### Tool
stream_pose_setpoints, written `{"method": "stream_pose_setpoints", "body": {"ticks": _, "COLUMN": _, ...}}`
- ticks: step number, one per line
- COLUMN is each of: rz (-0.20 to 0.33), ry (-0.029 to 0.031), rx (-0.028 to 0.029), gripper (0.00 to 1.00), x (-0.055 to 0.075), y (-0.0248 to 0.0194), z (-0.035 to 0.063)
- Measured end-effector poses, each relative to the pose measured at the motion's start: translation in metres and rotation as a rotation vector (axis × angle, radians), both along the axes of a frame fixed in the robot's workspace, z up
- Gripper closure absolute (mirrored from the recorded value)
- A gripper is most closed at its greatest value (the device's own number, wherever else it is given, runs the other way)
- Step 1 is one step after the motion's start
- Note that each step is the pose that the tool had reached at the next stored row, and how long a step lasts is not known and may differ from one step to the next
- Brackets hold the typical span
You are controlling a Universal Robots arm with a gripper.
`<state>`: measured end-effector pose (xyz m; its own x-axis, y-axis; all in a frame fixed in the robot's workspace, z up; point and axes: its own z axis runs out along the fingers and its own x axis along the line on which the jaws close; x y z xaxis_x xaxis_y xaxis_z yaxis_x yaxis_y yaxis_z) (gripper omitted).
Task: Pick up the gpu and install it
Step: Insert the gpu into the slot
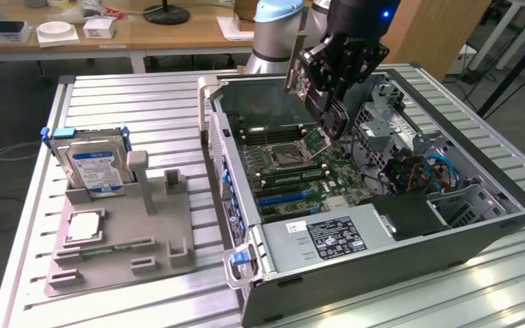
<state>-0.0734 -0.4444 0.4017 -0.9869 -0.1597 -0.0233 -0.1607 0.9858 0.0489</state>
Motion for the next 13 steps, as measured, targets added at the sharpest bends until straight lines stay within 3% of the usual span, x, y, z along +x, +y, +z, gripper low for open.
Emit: {"method": "stream_pose_setpoints", "body": {"ticks": 13, "rz": 0.043, "ry": 0.0, "rx": -0.0001, "gripper": 0.74, "x": 0.0, "y": 0.0, "z": -0.0013}}
